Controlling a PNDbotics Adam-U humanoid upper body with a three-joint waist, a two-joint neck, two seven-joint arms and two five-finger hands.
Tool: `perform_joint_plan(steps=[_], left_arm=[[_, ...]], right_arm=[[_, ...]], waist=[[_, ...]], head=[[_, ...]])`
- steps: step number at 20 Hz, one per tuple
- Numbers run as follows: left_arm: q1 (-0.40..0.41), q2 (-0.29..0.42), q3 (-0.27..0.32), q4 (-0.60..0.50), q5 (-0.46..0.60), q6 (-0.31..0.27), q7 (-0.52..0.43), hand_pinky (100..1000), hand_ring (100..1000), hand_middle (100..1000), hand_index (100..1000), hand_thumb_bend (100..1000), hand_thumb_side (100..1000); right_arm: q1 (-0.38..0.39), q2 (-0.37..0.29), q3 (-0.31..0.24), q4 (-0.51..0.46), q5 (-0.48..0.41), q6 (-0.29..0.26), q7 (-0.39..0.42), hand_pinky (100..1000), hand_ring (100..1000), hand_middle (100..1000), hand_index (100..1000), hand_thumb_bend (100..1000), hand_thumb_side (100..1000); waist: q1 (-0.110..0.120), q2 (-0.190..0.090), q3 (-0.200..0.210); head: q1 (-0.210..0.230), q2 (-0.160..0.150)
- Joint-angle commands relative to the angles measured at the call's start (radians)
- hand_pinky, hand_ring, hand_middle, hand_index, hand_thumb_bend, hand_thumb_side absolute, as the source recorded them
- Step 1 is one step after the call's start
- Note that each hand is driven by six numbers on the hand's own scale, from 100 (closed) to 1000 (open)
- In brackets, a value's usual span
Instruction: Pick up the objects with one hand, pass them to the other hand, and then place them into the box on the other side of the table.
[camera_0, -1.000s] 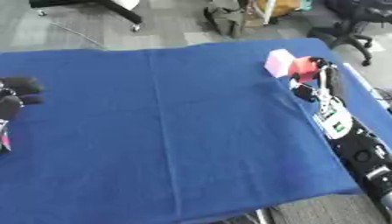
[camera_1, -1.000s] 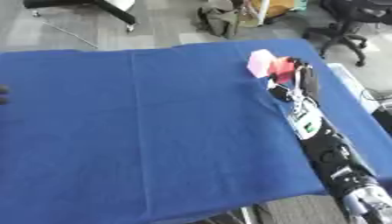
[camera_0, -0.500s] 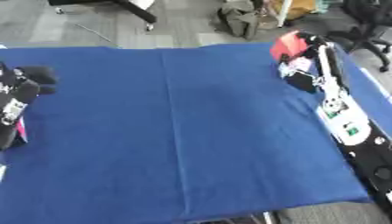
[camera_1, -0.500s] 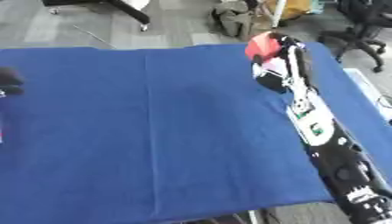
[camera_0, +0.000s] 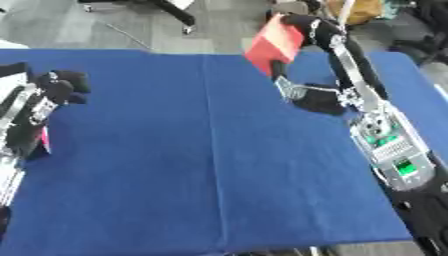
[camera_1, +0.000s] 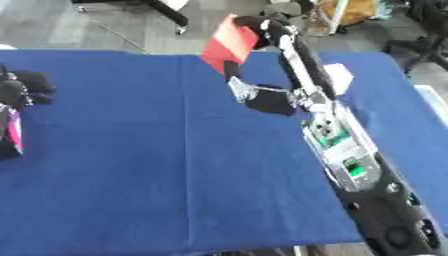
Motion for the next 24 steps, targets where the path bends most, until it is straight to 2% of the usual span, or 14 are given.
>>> perform_joint_plan(steps=[1,5,11,19,24], left_arm=[[-0.033,0.046,-0.03,0.005,-0.002,0.027,-0.024,732,731,618,755,795,791],[-0.072,0.073,-0.088,0.03,0.007,0.061,-0.083,728,727,619,761,819,800],[-0.135,0.096,-0.174,0.071,0.032,0.103,-0.183,724,722,617,765,854,807],[-0.201,0.094,-0.258,0.055,0.097,0.131,-0.326,716,702,606,771,984,693],[-0.246,0.09,-0.313,0.049,0.203,0.204,-0.373,695,669,570,752,1000,636]], right_arm=[[-0.034,0.009,0.04,-0.064,0.008,-0.036,0.065,673,605,276,392,100,100],[-0.06,0.04,0.08,-0.072,0.023,-0.08,0.123,672,605,277,394,100,100],[-0.072,0.074,0.114,-0.061,0.064,-0.132,0.156,671,606,279,398,100,100],[-0.068,0.099,0.144,-0.047,0.088,-0.173,0.18,672,606,279,398,100,100],[-0.067,0.104,0.151,-0.038,0.091,-0.18,0.186,673,607,278,398,100,100]], waist=[[0.006,-0.008,0.003],[0.007,-0.001,0.013],[0.006,0.004,0.021],[0.005,0.004,0.025],[0.007,0.004,0.025]], head=[[0.005,-0.002],[0.001,-0.002],[-0.006,-0.002],[-0.016,-0.002],[-0.016,-0.002]])
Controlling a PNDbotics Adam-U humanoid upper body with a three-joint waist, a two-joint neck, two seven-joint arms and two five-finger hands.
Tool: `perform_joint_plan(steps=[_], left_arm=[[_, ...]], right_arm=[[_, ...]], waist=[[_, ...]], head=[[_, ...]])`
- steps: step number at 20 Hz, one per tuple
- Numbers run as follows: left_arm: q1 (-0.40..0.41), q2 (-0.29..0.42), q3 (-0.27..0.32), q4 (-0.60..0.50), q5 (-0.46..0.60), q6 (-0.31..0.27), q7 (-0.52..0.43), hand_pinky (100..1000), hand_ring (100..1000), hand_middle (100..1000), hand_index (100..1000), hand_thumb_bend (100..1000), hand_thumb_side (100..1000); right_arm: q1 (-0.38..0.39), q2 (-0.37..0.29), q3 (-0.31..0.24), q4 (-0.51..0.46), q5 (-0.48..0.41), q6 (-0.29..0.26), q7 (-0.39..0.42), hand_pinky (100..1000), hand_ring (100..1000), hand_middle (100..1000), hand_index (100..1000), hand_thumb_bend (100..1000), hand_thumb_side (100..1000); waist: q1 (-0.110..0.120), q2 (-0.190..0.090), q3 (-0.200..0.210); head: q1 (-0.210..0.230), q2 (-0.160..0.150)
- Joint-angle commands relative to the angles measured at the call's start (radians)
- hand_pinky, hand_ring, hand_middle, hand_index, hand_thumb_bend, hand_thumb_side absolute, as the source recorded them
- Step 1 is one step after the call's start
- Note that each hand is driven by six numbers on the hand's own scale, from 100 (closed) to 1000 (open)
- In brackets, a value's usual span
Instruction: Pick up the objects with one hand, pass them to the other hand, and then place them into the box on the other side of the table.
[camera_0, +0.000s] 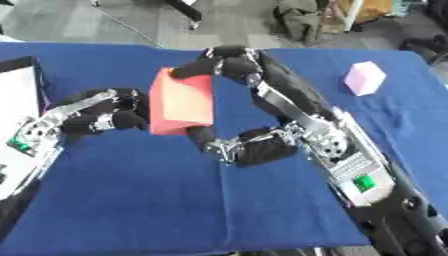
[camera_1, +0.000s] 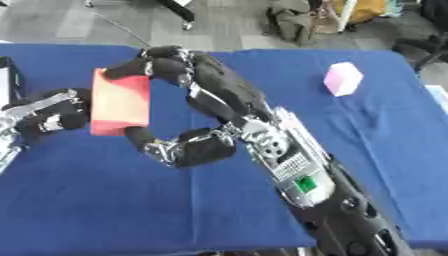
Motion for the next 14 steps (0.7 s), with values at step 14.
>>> perform_joint_plan(steps=[14], left_arm=[[-0.11,0.016,-0.102,-0.105,0.339,0.23,0.036,682,644,548,746,1000,639]], right_arm=[[-0.011,0.004,0.003,0.011,0.013,-0.016,0.007,675,608,278,399,100,100]], waist=[[0.009,-0.006,0.0]], head=[[-0.014,-0.002]])
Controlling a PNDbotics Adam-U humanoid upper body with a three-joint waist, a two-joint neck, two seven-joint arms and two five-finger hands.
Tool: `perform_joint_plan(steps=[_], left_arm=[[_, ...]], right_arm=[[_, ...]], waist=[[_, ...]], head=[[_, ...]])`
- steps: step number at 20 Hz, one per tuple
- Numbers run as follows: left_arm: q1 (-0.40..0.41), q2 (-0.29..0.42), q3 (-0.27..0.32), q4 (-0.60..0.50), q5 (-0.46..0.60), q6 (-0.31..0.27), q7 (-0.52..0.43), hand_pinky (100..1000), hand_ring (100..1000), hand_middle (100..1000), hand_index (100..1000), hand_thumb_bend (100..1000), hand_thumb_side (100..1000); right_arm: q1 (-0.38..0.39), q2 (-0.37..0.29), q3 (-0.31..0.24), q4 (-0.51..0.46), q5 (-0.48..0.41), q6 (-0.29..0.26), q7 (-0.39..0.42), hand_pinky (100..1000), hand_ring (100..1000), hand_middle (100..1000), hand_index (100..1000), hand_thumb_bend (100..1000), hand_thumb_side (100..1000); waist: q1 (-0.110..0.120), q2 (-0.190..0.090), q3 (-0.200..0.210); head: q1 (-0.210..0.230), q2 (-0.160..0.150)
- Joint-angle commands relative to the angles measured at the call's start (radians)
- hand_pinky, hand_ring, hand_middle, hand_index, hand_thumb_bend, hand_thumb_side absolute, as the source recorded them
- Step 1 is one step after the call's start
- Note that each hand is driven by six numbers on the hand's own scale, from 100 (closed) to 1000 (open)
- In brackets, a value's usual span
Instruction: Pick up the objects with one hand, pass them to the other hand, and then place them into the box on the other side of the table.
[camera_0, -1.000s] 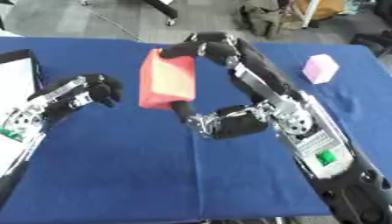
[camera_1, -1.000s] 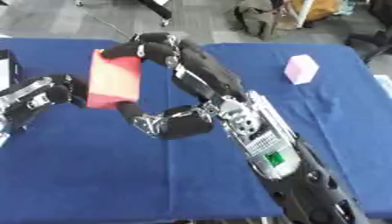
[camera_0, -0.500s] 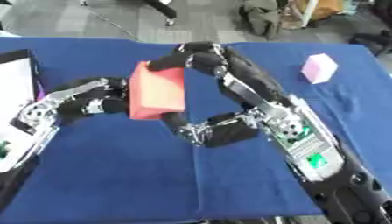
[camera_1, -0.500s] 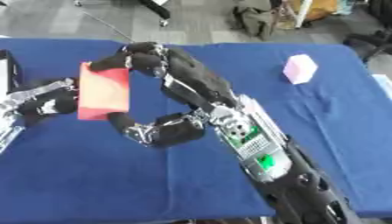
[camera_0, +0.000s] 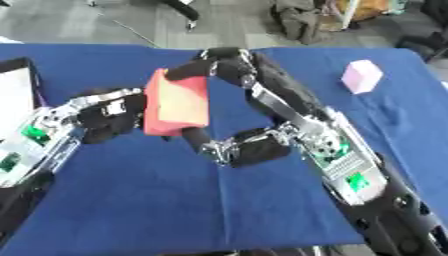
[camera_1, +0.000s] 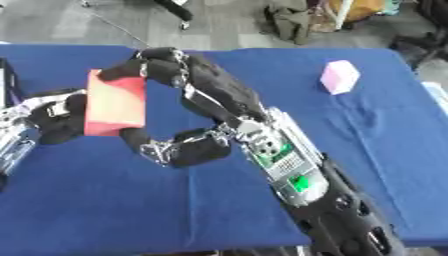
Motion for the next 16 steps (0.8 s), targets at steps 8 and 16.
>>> perform_joint_plan(steps=[8,16], left_arm=[[-0.024,0.041,-0.003,-0.084,0.094,0.026,0.003,686,646,551,746,1000,638],[-0.022,0.007,-0.004,-0.105,0.186,-0.003,-0.007,691,645,548,737,1000,621]], right_arm=[[-0.01,-0.004,0.009,0.008,0.02,-0.006,0.001,675,608,278,399,100,100],[-0.007,-0.006,0.013,0.017,0.02,-0.008,0.002,676,608,278,399,100,100]], waist=[[0.006,-0.007,0.003],[0.003,-0.01,0.008]], head=[[-0.008,-0.002],[-0.013,-0.002]])
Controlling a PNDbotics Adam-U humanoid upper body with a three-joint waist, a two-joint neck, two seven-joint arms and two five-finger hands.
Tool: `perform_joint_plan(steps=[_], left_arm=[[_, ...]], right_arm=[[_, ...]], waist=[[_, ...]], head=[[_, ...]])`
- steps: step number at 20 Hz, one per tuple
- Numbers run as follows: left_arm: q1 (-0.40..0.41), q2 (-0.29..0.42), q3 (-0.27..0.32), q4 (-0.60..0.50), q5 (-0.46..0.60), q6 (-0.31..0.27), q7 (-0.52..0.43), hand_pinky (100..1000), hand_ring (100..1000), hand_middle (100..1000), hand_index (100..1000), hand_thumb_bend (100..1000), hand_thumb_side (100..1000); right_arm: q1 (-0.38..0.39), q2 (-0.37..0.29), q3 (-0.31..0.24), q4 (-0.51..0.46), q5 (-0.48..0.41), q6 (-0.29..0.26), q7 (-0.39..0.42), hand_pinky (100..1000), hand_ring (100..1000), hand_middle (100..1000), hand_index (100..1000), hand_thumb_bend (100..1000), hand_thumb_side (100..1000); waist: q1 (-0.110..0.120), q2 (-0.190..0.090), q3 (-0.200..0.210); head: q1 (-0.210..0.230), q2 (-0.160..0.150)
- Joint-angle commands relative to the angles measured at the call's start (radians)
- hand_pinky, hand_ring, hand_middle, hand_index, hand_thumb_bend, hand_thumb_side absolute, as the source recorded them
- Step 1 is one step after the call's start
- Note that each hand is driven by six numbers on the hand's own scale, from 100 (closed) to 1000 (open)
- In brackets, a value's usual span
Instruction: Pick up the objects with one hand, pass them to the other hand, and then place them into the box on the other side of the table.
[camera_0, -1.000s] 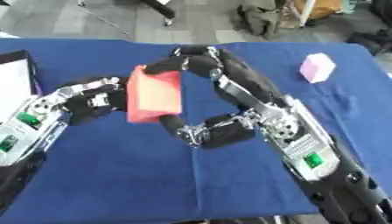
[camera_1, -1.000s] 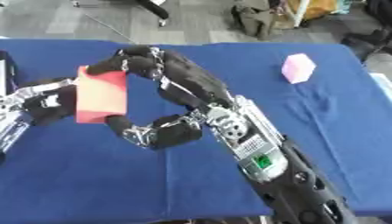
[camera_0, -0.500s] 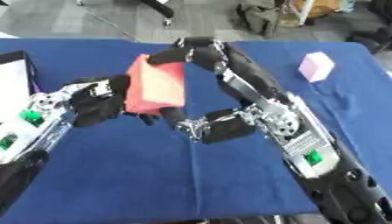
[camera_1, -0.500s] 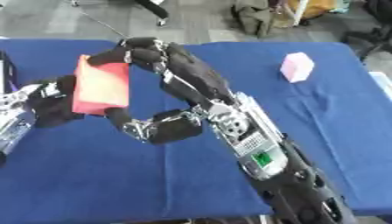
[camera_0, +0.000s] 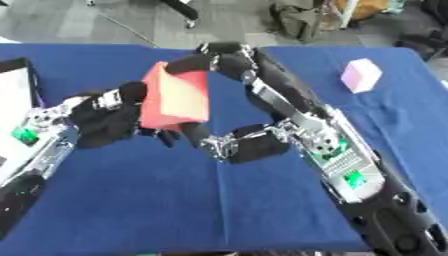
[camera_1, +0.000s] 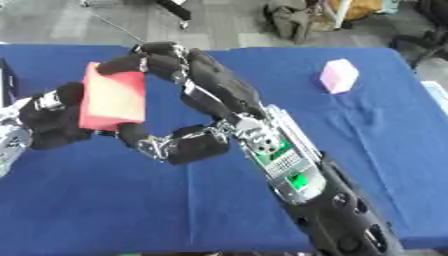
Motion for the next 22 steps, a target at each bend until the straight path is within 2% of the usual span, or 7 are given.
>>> perform_joint_plan(steps=[1,13,22], left_arm=[[-0.023,-0.019,0.01,-0.038,0.044,-0.013,0.002,692,645,550,737,1000,617],[-0.026,-0.067,-0.013,-0.066,0.131,-0.008,0.006,690,626,532,722,1000,599],[-0.021,-0.04,-0.042,-0.056,0.127,0.021,-0.014,686,613,521,713,991,592]], right_arm=[[-0.009,-0.009,0.005,0.003,0.007,-0.002,0.006,676,608,278,399,100,100],[-0.004,-0.002,0.001,0.008,0.008,-0.002,0.003,677,617,277,399,100,100],[0.007,-0.005,-0.007,0.001,0.025,0.01,-0.014,673,615,281,396,100,100]], waist=[[0.003,-0.013,0.001],[0.004,-0.011,-0.005],[0.006,-0.009,-0.011]], head=[[-0.003,-0.002],[-0.003,-0.002],[0.002,-0.002]])
